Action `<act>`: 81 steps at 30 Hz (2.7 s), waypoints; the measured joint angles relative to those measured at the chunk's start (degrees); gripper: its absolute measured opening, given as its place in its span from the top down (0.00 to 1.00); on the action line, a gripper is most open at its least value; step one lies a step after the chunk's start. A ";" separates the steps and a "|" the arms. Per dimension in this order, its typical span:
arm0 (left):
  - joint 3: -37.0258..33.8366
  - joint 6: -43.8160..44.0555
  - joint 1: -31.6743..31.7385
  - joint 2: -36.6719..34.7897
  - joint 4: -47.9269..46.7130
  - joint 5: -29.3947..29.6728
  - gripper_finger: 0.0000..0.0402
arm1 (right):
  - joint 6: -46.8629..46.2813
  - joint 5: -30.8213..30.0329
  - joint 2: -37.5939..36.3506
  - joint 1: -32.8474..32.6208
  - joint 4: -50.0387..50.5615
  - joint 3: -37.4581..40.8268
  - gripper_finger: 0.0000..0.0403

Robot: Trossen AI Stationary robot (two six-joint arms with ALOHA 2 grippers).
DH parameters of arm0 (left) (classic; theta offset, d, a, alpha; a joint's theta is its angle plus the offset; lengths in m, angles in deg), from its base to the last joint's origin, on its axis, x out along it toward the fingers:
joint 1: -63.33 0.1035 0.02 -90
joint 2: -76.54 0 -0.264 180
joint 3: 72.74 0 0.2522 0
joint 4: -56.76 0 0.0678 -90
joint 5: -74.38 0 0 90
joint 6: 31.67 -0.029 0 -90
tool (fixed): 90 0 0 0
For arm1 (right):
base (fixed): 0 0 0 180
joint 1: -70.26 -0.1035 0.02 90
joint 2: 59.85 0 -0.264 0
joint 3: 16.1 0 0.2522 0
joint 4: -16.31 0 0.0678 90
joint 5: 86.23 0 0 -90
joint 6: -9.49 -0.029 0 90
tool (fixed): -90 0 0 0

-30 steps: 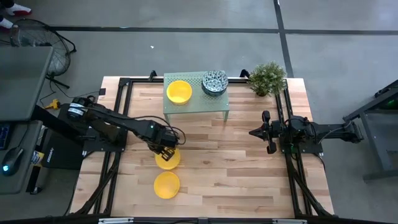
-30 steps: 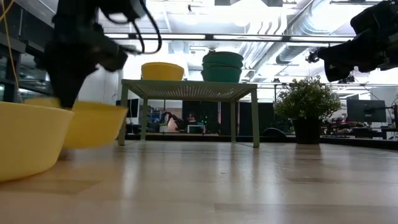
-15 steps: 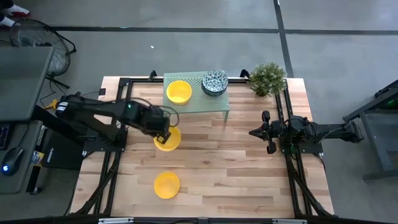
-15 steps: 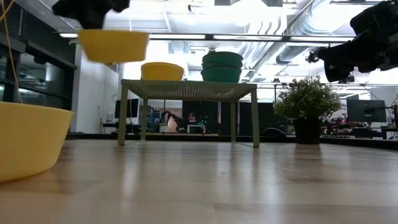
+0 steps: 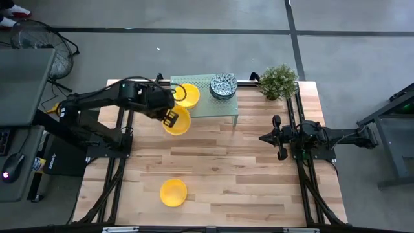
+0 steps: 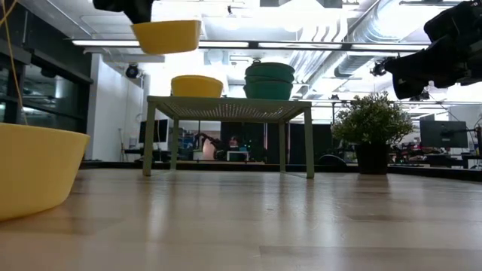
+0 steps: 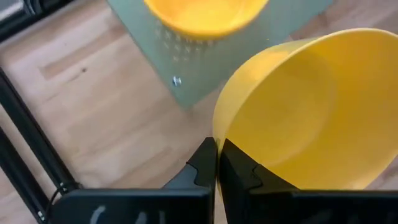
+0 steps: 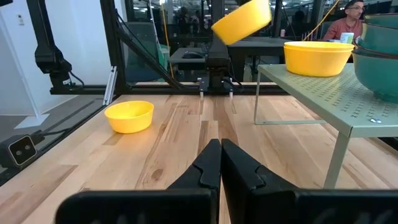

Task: Pick & Place Mini bowls
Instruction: Stack the yellow bowl on top of the other yellow bowl on the shelf

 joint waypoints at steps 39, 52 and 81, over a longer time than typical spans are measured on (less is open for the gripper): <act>2.24 -22.14 28.61 9.07 14.83 -13.29 1.00 | -0.01 0.02 0.00 -0.01 0.02 0.00 1.00; 2.27 -24.90 29.69 9.60 12.78 -13.32 0.98 | 0.00 0.02 0.00 -0.01 0.02 0.00 1.00; 11.74 -48.68 29.64 9.57 15.76 0.26 0.75 | 0.00 0.02 0.00 0.00 0.02 0.00 1.00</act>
